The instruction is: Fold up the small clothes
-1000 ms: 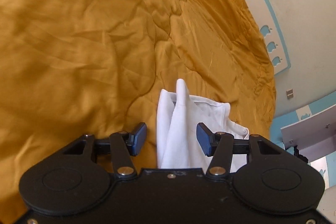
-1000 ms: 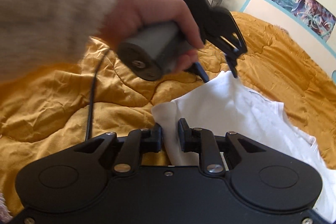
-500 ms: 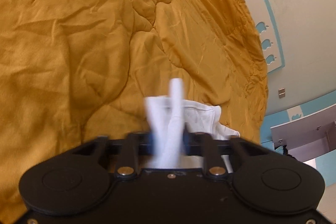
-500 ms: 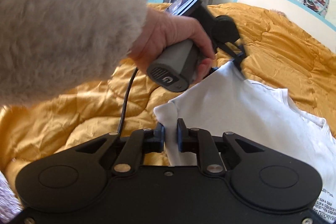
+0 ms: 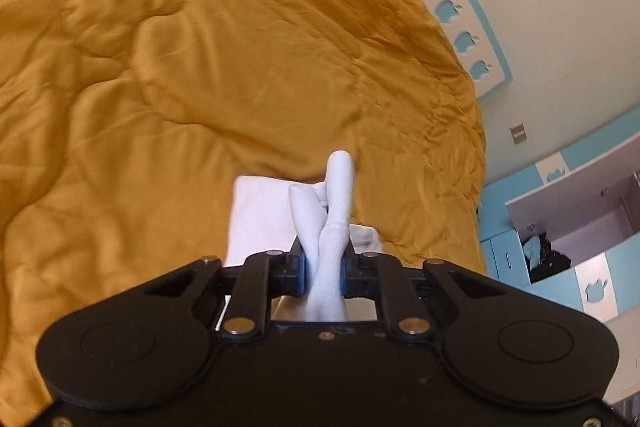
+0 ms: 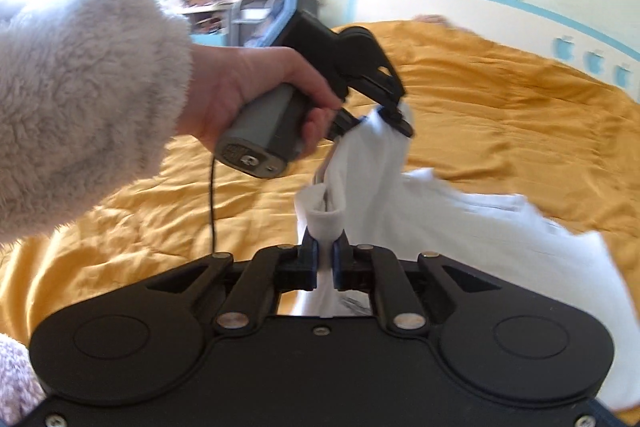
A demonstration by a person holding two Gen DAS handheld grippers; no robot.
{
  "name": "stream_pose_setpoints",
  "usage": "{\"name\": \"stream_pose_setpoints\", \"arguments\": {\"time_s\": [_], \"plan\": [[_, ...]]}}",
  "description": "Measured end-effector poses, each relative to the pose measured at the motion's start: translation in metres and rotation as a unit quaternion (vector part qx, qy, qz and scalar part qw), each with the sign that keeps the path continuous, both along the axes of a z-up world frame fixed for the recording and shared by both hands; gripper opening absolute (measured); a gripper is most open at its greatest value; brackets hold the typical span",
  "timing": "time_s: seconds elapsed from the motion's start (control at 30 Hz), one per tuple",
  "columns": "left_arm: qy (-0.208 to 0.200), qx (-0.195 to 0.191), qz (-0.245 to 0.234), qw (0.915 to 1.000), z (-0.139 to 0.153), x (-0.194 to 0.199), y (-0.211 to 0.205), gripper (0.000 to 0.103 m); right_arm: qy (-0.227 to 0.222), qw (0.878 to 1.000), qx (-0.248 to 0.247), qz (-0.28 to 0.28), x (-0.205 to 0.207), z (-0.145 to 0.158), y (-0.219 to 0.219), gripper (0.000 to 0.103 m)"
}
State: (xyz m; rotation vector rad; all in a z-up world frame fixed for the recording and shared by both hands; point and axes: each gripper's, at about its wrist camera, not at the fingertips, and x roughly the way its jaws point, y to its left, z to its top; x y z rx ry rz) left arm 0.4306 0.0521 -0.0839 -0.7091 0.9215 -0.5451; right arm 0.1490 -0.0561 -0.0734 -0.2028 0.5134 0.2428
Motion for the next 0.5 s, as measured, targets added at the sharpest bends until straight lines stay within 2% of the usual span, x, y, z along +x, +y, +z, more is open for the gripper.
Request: {"name": "stream_pose_setpoints", "arguments": {"time_s": [0.17,0.3,0.5], "plan": [[-0.02,0.015,-0.021,0.9995,0.025,-0.005,-0.069,0.011,-0.016,0.997,0.025,-0.068,-0.017,0.021,-0.053,0.006],[-0.047,0.03,-0.026,0.9981,0.034,-0.007,-0.131,0.011,-0.033,0.991,0.048,-0.125,-0.025,0.028,-0.096,0.006],[-0.048,0.043,-0.065,0.9958,0.026,-0.009,-0.213,0.011,-0.027,0.97,0.095,-0.221,-0.031,0.029,-0.161,0.006]]}}
